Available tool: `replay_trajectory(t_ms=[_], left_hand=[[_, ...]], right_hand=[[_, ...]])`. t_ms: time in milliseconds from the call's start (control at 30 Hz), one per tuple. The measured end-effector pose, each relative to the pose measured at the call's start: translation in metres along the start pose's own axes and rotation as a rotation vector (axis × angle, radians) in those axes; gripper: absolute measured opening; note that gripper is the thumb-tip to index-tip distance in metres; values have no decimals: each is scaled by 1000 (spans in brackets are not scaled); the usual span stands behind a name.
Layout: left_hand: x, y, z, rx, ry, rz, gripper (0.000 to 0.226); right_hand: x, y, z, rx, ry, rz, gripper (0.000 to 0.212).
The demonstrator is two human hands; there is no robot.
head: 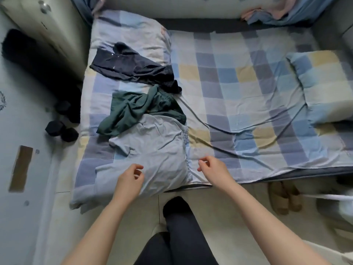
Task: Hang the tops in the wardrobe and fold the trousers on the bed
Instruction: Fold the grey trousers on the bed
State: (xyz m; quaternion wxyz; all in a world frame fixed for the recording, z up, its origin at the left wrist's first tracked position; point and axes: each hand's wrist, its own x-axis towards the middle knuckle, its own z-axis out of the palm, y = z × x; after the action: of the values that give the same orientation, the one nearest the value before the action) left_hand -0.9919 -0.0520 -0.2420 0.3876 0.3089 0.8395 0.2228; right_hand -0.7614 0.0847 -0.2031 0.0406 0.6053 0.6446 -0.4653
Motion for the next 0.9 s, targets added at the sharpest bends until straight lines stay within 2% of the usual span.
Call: replay_trajectory(t_ms=[133, 200, 333, 467, 567, 700, 900], left_hand=[[52, -6, 41, 141, -142, -68, 22], [80, -8, 65, 260, -242, -32, 29], [130, -10, 118, 541, -344, 138, 34], [180, -13, 185, 907, -450, 443, 34], [217, -14, 230, 968, -528, 644, 43], [262, -13, 275, 1025, -538, 748, 46], [302, -9, 318, 1294, -622, 834, 43]], right_hand=[[82, 0, -2, -20, -72, 38, 23], [125, 4, -2, -17, -84, 65, 25], [208, 23, 10, 15, -101, 120, 27], [292, 46, 31, -39, -117, 136, 18], [346, 59, 43, -196, -106, 87, 27], [404, 71, 62, -429, -95, -1, 33], [469, 86, 93, -613, -50, -44, 40]])
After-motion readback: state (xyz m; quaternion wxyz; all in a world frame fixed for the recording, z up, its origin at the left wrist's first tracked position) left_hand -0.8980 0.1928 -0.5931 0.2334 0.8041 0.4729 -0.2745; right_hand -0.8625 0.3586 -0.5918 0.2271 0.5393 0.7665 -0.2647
